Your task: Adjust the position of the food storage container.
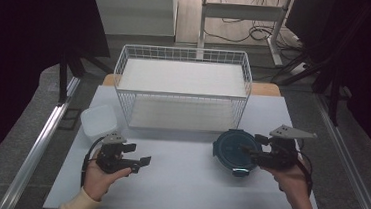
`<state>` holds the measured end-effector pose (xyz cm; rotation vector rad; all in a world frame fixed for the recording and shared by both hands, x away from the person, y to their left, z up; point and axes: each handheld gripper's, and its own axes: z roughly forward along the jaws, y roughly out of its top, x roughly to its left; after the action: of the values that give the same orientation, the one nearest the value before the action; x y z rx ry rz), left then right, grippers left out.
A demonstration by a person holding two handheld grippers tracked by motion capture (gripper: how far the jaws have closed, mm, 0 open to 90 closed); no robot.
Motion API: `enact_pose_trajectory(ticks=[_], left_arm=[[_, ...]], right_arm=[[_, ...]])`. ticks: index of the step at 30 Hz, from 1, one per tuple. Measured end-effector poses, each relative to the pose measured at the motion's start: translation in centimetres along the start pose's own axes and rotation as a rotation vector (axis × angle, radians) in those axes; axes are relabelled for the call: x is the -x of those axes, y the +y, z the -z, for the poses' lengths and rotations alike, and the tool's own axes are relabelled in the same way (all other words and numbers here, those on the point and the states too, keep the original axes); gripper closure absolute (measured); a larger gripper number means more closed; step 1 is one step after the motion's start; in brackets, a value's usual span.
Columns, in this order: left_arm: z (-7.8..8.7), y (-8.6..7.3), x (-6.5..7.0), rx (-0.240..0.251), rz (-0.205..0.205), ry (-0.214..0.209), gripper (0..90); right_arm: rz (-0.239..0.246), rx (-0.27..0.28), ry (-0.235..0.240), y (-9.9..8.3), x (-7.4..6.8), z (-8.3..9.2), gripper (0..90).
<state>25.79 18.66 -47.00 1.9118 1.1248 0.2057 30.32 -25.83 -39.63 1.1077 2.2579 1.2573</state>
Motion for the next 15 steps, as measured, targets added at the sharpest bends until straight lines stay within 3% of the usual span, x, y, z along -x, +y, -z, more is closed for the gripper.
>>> enact_pose_trajectory(ticks=[9, 12, 15], left_arm=[[-0.2, 0.5, 0.3, 0.003, 0.014, 0.010, 21.7], [-0.3, 0.7, 0.6, 0.006, 0.014, 0.015, 21.7], [-0.5, 0.7, 0.8, 0.002, 0.017, 0.018, 21.8]], right_arm=[[-0.031, -0.010, -0.020, 1.7, 2.8, -0.2, 42.6], [-0.033, -0.025, -0.076, 1.8, 4.3, -0.1, 51.8], [-0.052, -0.040, -0.087, 1.9, 5.1, 0.0, 58.0]])
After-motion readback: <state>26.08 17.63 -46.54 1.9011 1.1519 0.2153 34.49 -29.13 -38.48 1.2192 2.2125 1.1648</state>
